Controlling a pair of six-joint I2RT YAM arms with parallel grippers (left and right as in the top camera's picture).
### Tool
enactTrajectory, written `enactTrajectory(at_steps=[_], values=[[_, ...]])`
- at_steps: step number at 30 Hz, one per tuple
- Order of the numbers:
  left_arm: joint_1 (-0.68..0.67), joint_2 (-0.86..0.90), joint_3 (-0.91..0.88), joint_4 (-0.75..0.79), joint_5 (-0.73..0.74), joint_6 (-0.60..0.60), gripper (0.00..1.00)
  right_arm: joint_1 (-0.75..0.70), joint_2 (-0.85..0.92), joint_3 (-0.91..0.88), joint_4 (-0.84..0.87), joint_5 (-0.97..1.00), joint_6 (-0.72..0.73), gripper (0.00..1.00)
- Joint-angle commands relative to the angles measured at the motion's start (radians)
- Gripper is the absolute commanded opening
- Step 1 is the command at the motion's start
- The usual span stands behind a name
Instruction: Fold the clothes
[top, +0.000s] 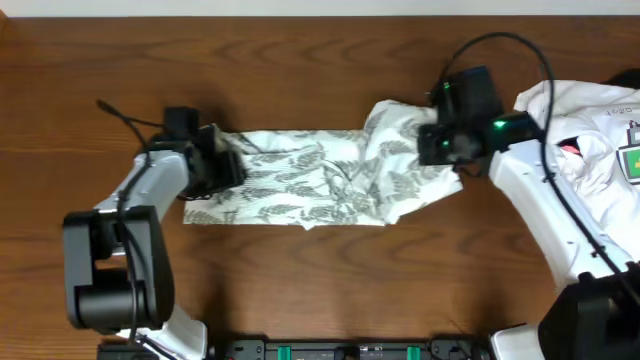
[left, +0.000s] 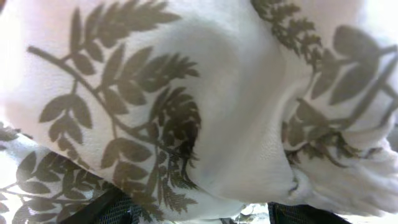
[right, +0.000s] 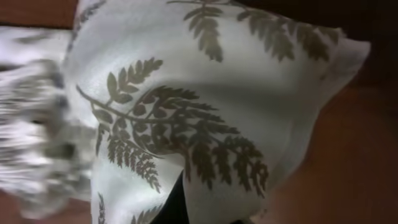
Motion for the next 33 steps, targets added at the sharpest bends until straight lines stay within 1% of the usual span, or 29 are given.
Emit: enactTrajectory(at_steps=[1,6,11,19,26,33], values=[[0.065,0.068,-0.035,-0.014,-0.098,-0.002,0.65,-0.066,-0.021,0.026,-0.023,0.003,-0.04,0.01],[0.09,0.068,-0.035,-0.014,-0.098,-0.002,0.65,-0.123,-0.021,0.025,-0.076,0.01,-0.076,0.01],[0.09,0.068,-0.035,-0.013,-0.098,-0.002,0.66,-0.142,-0.02,0.023,-0.135,0.114,-0.075,0.01],[0.09,0.068,-0.035,-0.021,-0.097,-0.002,0.65,-0.136,-0.02,0.023,-0.127,0.125,-0.076,0.01],[0.09,0.068,-0.035,-0.021,-0.097,-0.002,0.65,-0.072,-0.009,0.023,-0.127,0.069,-0.076,0.01],[0.09,0.068,-0.035,-0.025,-0.097,-0.002,0.66,0.069,0.059,0.023,-0.115,0.069,-0.075,0.01]])
